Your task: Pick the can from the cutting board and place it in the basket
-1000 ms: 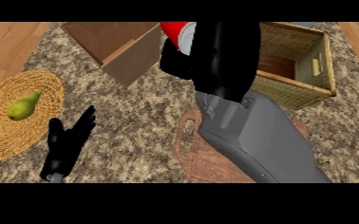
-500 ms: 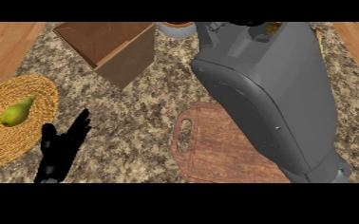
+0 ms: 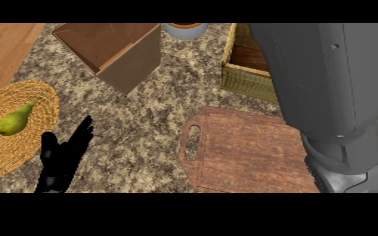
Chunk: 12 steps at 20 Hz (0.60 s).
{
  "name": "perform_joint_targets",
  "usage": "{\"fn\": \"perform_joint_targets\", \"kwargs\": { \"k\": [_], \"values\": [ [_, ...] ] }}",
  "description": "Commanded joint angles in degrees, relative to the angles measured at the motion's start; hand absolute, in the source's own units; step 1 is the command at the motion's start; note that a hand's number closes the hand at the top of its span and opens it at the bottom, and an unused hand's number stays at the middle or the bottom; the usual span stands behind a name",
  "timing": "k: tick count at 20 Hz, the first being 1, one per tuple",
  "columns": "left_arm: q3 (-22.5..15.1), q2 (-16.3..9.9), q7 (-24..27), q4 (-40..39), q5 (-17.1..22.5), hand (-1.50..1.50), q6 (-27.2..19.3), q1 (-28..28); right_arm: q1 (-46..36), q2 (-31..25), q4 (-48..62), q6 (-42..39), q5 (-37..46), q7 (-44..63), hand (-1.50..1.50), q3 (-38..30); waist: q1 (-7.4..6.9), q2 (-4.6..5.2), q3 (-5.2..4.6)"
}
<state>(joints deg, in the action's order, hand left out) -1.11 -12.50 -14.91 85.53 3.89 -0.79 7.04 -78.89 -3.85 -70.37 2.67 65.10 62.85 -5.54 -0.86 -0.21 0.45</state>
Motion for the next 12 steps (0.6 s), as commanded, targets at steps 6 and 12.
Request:
{"fn": "perform_joint_targets", "kwargs": {
  "k": [6, 12],
  "values": [
    [-0.2, 0.3, -1.7, -2.3, 0.1, 0.00, 1.2, 1.9, 2.7, -4.1, 7.0, 4.4, -4.0, -4.3, 1.50, -8.3, 0.13, 0.42, -0.45],
    [0.0, 2.0, -2.3, -3.9, -0.9, 0.00, -0.9, -1.0, 7.4, -1.1, 6.4, 14.1, -6.8, -6.8, 1.50, -12.3, 0.57, 0.48, -0.44]
  ]
}}
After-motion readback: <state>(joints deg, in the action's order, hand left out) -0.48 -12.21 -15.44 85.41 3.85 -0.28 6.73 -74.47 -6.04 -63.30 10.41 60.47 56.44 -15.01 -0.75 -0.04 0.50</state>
